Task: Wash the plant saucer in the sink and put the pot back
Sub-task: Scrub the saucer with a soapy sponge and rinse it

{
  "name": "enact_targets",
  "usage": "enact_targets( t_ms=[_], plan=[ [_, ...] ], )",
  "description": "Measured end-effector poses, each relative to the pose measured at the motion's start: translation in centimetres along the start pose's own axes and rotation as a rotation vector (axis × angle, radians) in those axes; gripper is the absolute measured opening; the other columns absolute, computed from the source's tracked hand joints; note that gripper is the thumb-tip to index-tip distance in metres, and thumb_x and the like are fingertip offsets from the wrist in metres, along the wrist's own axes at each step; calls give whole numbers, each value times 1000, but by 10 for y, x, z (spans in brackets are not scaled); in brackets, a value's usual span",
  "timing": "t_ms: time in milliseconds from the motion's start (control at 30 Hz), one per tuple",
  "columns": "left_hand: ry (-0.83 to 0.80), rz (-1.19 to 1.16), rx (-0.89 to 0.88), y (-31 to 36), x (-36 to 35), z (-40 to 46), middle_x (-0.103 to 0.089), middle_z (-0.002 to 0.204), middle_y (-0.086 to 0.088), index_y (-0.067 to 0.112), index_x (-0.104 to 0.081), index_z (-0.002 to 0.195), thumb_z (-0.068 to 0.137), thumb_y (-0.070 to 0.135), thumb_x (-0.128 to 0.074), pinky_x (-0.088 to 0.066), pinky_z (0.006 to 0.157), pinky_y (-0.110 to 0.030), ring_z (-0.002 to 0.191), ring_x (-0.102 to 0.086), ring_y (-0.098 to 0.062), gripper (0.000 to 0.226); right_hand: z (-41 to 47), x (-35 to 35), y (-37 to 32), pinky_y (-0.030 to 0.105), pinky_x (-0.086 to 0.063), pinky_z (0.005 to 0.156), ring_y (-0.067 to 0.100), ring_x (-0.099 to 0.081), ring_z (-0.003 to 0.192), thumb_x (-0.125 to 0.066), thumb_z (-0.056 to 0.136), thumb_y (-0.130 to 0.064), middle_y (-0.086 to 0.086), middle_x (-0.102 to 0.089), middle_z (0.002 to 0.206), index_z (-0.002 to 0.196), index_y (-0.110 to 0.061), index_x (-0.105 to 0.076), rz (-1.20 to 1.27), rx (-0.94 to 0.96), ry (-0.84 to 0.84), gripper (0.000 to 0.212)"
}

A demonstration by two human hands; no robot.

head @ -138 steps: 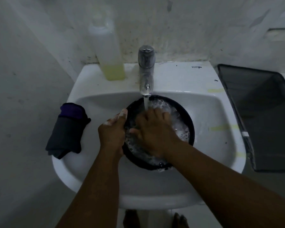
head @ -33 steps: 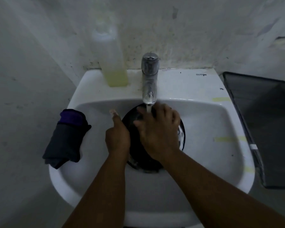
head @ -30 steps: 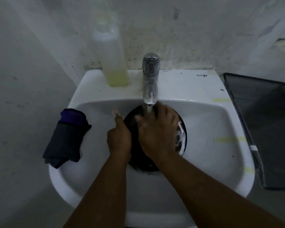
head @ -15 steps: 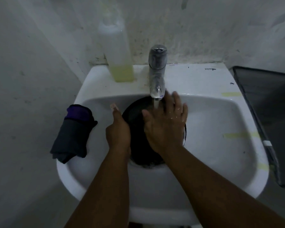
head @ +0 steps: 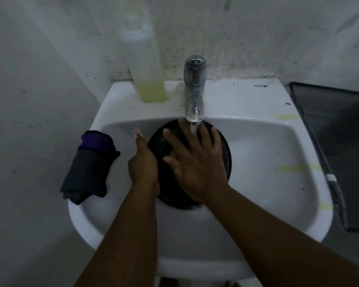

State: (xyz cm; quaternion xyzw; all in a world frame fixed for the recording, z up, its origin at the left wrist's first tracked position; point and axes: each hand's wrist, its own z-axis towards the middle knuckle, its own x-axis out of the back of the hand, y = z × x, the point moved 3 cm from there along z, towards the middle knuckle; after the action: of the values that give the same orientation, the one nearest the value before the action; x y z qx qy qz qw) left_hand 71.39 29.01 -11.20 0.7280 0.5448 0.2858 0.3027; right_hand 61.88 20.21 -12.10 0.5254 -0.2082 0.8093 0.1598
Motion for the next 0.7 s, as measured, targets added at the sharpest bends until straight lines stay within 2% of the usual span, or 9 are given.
enact_targets(
  t_ms=[100, 133, 233, 267, 333, 400, 533, 600, 700],
  plan=[
    [-19, 18, 2, -1, -4, -5, -65, 133, -9, 16, -59, 140, 77, 94, -39, -54, 101, -46, 104, -65, -26, 102, 1, 6, 15, 62, -30, 112, 41, -38, 139, -45, 99, -56, 14, -44, 154, 144, -20, -52, 61, -364, 91, 58],
    [-14, 32, -12, -3, -5, -3, -68, 129, -8, 17, -65, 133, 76, 95, -38, -54, 101, -46, 104, -66, -26, 99, 2, 6, 7, 63, -28, 112, 42, -36, 140, -45, 100, -56, 15, -42, 155, 146, -20, -48, 49, -340, 64, 59],
    [-26, 41, -30, -4, -3, -1, -75, 109, -5, 26, -73, 94, 74, 96, -39, -57, 96, -46, 97, -71, -27, 80, 0, 4, -17, 65, -20, 117, 41, -33, 144, -42, 102, -57, 9, -42, 158, 149, -33, -48, 4, 41, 7, 53],
    [-36, 32, -27, -4, -3, -1, -74, 115, -5, 26, -72, 98, 73, 96, -40, -57, 96, -46, 99, -71, -28, 81, 2, 4, -9, 64, -22, 116, 41, -36, 142, -43, 101, -58, 9, -46, 155, 147, -35, -51, 4, 26, 28, 51],
    [-59, 23, -3, -4, -4, -3, -67, 129, -6, 21, -66, 130, 76, 94, -40, -55, 99, -47, 108, -68, -30, 95, 3, 5, 15, 60, -30, 112, 40, -41, 137, -44, 101, -58, 12, -49, 150, 143, -29, -55, 38, -262, 120, 51],
    [-72, 16, -1, -4, -5, -3, -63, 136, -9, 17, -55, 145, 77, 94, -40, -54, 100, -47, 111, -66, -29, 104, 0, 8, 20, 60, -31, 112, 41, -39, 138, -43, 101, -57, 15, -43, 155, 142, -22, -54, 79, -485, 142, 55],
    [-55, -5, -13, -1, 0, -1, -69, 129, -8, 19, -65, 134, 65, 100, -41, -56, 98, -49, 104, -69, -30, 109, 2, 7, -7, 63, -22, 116, 42, -33, 143, -40, 100, -62, 14, -41, 156, 152, -33, -44, -8, -40, 9, 60],
    [-80, -4, -9, -1, -2, -1, -69, 126, -7, 19, -63, 136, 69, 98, -42, -55, 98, -48, 103, -68, -29, 106, 4, 11, 3, 59, -28, 112, 40, -37, 140, -41, 99, -63, 14, -46, 151, 150, -36, -46, 17, -121, 36, 58],
    [-127, 17, -5, -3, -5, 1, -67, 131, -8, 16, -57, 143, 74, 95, -43, -55, 99, -47, 105, -68, -27, 106, 2, 17, 16, 53, -37, 104, 36, -42, 133, -43, 97, -64, 12, -47, 145, 142, -27, -54, 102, -368, 70, 59]
  ],
)
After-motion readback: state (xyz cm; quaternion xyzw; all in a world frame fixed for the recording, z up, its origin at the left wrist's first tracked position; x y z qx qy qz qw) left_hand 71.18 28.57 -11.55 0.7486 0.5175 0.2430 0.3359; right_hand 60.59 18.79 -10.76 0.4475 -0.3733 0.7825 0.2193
